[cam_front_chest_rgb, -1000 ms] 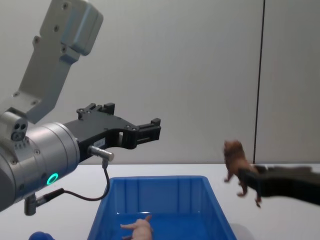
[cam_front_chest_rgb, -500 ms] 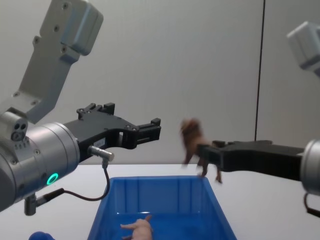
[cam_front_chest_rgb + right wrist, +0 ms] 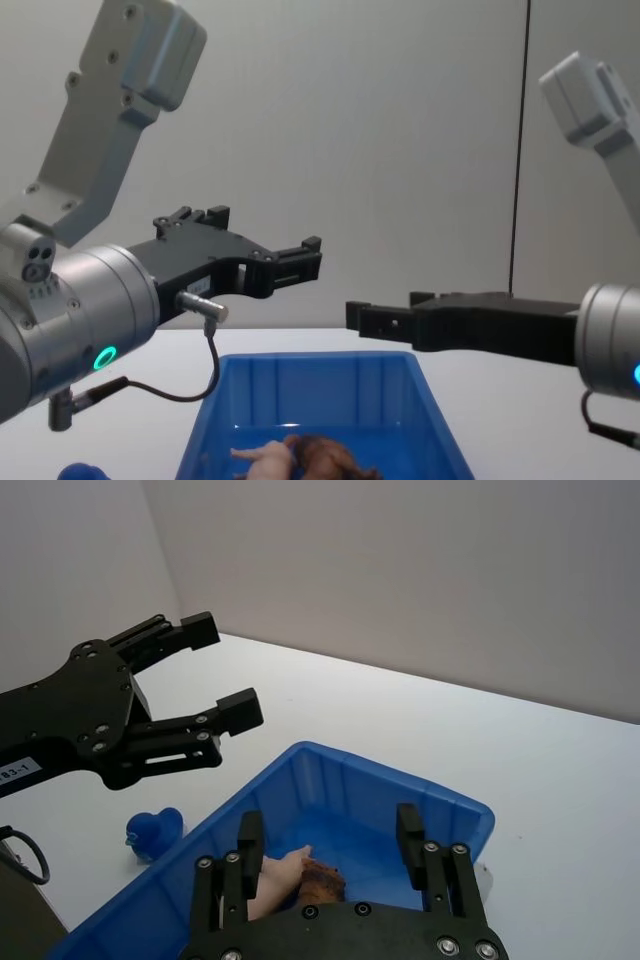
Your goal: Pick up the two dolls from the table and place them into the box.
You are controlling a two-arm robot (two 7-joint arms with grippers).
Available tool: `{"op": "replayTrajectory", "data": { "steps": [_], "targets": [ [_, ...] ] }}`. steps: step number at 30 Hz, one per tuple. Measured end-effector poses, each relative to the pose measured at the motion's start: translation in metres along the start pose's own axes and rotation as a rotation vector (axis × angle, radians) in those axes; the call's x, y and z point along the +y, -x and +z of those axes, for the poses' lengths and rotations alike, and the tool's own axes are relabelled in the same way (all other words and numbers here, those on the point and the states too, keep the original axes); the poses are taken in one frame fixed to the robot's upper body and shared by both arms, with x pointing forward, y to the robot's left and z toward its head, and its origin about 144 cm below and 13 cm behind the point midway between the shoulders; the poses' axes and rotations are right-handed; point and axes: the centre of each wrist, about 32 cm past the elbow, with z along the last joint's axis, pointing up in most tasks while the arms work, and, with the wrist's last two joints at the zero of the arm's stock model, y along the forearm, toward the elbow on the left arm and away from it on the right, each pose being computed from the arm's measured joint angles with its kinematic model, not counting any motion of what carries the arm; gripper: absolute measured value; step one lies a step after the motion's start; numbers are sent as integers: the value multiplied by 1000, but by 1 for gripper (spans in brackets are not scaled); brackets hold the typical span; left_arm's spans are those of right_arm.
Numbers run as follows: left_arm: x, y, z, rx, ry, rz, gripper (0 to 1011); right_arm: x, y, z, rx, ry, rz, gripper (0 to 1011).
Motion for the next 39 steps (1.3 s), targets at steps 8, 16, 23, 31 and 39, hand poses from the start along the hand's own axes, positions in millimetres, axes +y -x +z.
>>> {"op": "replayTrajectory", "data": {
  "steps": [8,16,23,31,39],
  "targets": [
    [0,0,0,0,0,0,1001,-14,-11,-1,-9,-5,-23,1001],
    [0,0,0,0,0,0,1001,-34,-21,-5,-17,-3,-53,1001],
    [0,0,0,0,0,0,1001,-47,-28,-8,-22,1,-74,1001],
    [5,-2,0,-8,-20,19,1001,-57,-32,-10,-27,4,-87,1001],
    [18,-6,-2,-17,-68,75,1001,-61,-33,-11,-29,4,-92,1001]
  ]
}}
